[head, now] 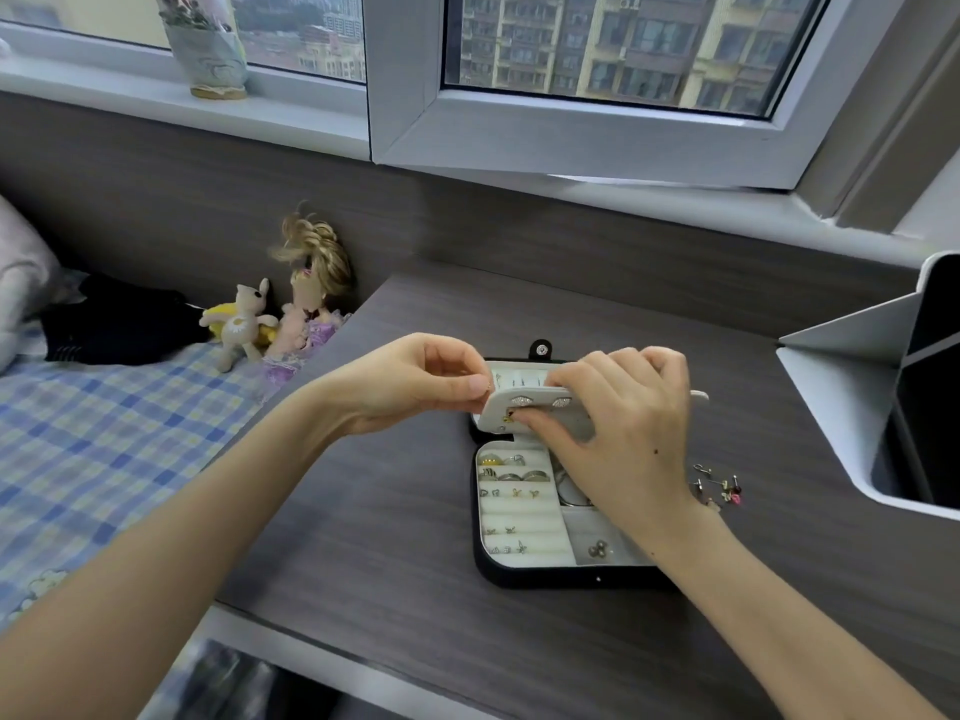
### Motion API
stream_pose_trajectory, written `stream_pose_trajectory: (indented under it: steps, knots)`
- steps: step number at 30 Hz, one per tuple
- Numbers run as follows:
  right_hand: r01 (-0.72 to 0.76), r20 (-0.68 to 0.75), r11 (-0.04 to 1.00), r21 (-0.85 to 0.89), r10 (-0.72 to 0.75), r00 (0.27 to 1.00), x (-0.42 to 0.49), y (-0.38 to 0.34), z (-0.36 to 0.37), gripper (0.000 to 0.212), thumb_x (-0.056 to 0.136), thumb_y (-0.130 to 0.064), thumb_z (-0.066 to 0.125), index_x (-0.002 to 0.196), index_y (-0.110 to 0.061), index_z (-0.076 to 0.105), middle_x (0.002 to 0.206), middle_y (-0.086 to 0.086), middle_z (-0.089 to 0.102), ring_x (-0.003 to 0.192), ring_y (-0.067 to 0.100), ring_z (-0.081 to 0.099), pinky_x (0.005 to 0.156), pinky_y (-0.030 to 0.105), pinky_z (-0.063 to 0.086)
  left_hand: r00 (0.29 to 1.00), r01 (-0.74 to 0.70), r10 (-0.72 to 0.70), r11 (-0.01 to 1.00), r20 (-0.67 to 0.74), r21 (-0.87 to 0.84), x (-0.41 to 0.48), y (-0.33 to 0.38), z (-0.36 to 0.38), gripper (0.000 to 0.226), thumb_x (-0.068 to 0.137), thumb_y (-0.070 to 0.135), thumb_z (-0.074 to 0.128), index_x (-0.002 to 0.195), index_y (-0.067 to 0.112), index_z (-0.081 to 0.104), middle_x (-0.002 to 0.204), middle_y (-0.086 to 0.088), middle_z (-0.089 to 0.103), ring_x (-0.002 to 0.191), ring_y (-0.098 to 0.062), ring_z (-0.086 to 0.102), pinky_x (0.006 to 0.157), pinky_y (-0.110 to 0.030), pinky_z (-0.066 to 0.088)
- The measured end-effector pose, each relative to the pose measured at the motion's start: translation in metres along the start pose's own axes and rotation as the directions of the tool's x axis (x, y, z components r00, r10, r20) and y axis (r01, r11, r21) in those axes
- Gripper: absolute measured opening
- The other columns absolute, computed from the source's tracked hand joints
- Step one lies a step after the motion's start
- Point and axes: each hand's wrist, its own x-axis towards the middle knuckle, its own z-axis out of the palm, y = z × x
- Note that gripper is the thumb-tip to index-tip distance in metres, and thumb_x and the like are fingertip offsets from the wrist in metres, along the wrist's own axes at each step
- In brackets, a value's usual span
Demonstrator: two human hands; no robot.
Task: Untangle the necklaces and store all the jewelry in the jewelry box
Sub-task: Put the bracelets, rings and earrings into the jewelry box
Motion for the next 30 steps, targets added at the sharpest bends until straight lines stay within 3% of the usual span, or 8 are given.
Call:
stream_pose_trajectory:
  steps: [2,4,7,13,30]
  knots:
    - [0.007,-0.015,1.000,0.004,-0.007,1.000,-0.003,-0.002,-0.003,0.030,0.078,-0.043,0.074,0.082,-0.014,0.069,0.069,-0.007,0.062,0.064,0.019,0.054,0.076,0.035,0.033,0.999,0.005,-0.011,0.991,0.042,0.137,0.004,-0.001,0.002,0.009,0.083,0.014,0.067,0.086,0.006,0.068,0.090,-0.006,0.068,0.088,-0.017,0.062,0.081,-0.023,0.051]
    - [0.031,-0.038,0.999,-0.006,-0.031,0.999,-0.006,-0.003,-0.004,0.029,0.080,-0.042,0.073,0.078,-0.014,0.069,0.069,-0.006,0.063,0.064,0.019,0.055,0.075,0.035,0.032,0.995,0.001,-0.017,0.986,0.098,0.167,0.008,-0.003,0.005,0.005,0.082,0.014,0.066,0.081,0.015,0.071,0.088,-0.003,0.066,0.088,-0.015,0.060,0.084,-0.025,0.048]
    - [0.069,-0.087,0.997,-0.028,-0.071,0.994,-0.013,-0.005,-0.002,0.030,0.082,-0.039,0.073,0.069,-0.013,0.066,0.066,-0.004,0.061,0.061,0.022,0.055,0.074,0.036,0.030,0.988,-0.013,-0.010,0.989,0.155,0.147,0.011,-0.004,0.007,0.015,0.082,0.011,0.066,0.074,0.023,0.073,0.087,0.000,0.064,0.087,-0.012,0.059,0.085,-0.026,0.048]
    - [0.110,-0.157,0.993,-0.047,-0.116,0.981,-0.021,-0.004,0.002,0.029,0.079,-0.036,0.076,0.079,-0.020,0.053,0.066,-0.004,0.062,0.061,0.023,0.057,0.073,0.036,0.030,0.977,-0.032,0.010,0.994,0.214,0.101,0.014,-0.005,0.009,0.021,0.081,0.007,0.067,0.070,0.024,0.073,0.083,0.008,0.064,0.082,-0.008,0.057,0.078,-0.019,0.045]
    - [0.110,-0.161,0.993,-0.051,-0.117,0.980,-0.024,-0.005,0.001,0.028,0.082,-0.038,0.073,0.081,-0.021,0.051,0.067,-0.003,0.064,0.062,0.023,0.058,0.076,0.037,0.031,0.971,-0.073,0.056,0.995,0.231,0.067,0.016,-0.010,0.012,0.026,0.080,0.006,0.061,0.070,0.026,0.073,0.081,0.007,0.064,0.078,-0.007,0.058,0.073,-0.016,0.045]
